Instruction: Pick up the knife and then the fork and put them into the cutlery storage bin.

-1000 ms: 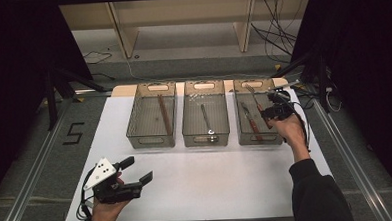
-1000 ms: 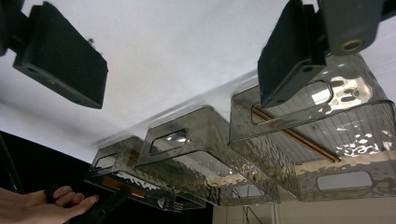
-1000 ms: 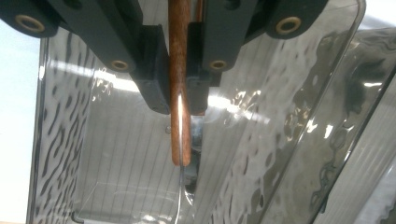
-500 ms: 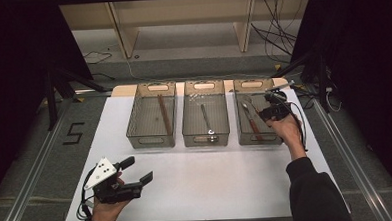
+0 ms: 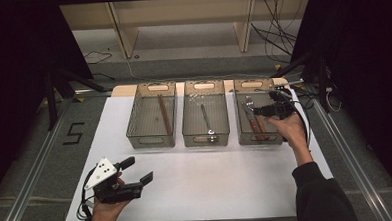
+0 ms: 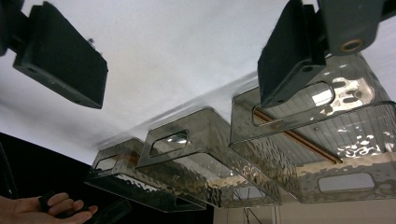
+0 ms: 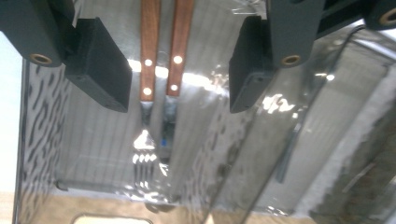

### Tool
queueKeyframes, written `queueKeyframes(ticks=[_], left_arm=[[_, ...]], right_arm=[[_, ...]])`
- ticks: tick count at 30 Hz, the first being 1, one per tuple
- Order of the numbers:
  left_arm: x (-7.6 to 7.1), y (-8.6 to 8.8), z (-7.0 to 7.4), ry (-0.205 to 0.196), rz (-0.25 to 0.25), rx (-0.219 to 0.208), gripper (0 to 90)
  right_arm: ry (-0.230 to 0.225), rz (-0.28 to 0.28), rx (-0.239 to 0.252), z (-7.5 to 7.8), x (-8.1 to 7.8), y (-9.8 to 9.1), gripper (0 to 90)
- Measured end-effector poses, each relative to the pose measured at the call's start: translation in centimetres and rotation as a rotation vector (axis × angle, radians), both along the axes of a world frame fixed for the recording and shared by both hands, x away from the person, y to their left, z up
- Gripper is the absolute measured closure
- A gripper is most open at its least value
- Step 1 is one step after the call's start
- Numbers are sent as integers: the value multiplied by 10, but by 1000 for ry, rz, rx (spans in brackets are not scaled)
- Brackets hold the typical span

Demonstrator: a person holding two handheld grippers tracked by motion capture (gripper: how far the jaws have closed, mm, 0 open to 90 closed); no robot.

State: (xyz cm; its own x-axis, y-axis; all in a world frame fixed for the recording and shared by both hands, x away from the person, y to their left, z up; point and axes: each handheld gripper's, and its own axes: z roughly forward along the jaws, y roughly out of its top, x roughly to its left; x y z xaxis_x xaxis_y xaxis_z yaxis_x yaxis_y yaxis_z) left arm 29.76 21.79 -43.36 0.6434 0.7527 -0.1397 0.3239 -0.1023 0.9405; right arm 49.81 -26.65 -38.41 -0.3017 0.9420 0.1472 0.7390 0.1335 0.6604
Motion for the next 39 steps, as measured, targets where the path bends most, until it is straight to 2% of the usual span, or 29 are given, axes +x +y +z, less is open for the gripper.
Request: queueKeyframes(ticks=[8, 18, 25, 32, 39], left_arm=[[0, 0, 0, 1, -3, 5, 157], [0, -1, 0, 3, -6, 7, 157], [0, -1, 0, 5, -7, 7, 157], [0, -1, 0, 5, -8, 9, 157], [1, -1, 0, 11, -9, 6, 157]], right_arm=[[-55, 61, 25, 10, -16, 9, 315], [-125, 122, 77, 11, -50, 22, 241], [-172, 147, 136, 5, -75, 29, 209], [-205, 169, 135, -1, -95, 36, 156], [-235, 210, 178, -12, -119, 40, 155]])
